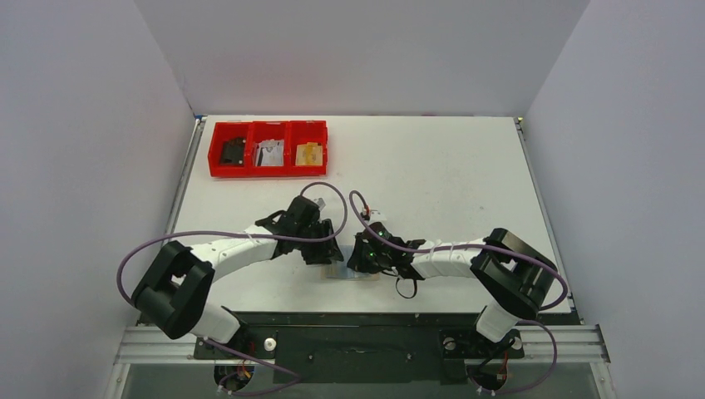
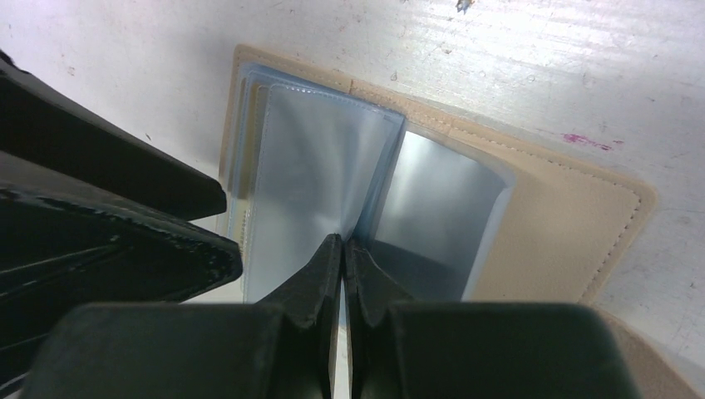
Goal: Take the credit cards out of the card holder
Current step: Remove the credit card from the card holder.
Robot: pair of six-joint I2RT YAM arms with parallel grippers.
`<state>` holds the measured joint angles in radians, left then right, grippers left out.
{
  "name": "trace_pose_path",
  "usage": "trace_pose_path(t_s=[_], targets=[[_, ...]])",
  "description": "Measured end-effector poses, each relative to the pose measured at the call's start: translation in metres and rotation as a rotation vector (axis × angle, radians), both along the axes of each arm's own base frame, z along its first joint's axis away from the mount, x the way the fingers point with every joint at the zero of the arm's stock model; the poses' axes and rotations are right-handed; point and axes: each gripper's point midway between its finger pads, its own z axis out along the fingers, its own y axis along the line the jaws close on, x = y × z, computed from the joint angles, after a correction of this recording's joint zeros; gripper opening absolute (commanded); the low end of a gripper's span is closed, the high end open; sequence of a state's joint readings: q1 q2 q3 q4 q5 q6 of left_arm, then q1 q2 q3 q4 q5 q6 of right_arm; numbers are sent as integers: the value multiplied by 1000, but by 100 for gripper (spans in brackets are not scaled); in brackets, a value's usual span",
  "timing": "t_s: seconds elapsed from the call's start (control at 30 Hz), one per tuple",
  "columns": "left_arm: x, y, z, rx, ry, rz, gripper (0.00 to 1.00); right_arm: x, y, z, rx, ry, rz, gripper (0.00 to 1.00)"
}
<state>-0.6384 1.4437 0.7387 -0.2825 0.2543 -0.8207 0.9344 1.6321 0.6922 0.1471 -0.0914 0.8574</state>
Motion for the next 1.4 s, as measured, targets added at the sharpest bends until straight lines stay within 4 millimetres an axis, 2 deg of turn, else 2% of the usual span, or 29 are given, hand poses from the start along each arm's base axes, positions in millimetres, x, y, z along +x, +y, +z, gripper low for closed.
trace_pose_path(t_s=[0.2,0.5,0.63,0.7,0.73,0.8,0.93,1.0,1.1,1.2,1.27,1.4], targets=[[-5,-3,-9,4,24,-10,42,0,0,0,11,10,-5,0],[-4,-11,-13,-9,19,-21,40,1,0,-1,16,20,-7,0],[-5,-15,-15,-13,19,-26,28,1,0,-1,17,20,-7,0],[-5,-17,-17,-14,25,-24,17,1,0,-1,17,21,-7,0],[-5,-18,-19,-13,26,-24,8,1,0,-1,17,21,-7,0],[-6,-18,-21,-10,31,-19,0,1,0,-1,16,21,-7,0],[-7,-17,-24,3,26,-15,0,1,0,0,5,25,-4,1],[-7,-17,-24,6,23,-11,0,1,0,1,-8,30,-2,9],[-7,-17,-22,13,12,-1,0,1,-2,3,-29,38,0,27],[-5,-16,-17,14,-9,8,0,0,-8,9,-57,41,-3,41],[-4,-15,-13,14,-23,13,0,0,-12,16,-68,38,-9,46],[-2,-14,-10,18,-40,21,0,7,-18,44,-67,-4,-30,48]])
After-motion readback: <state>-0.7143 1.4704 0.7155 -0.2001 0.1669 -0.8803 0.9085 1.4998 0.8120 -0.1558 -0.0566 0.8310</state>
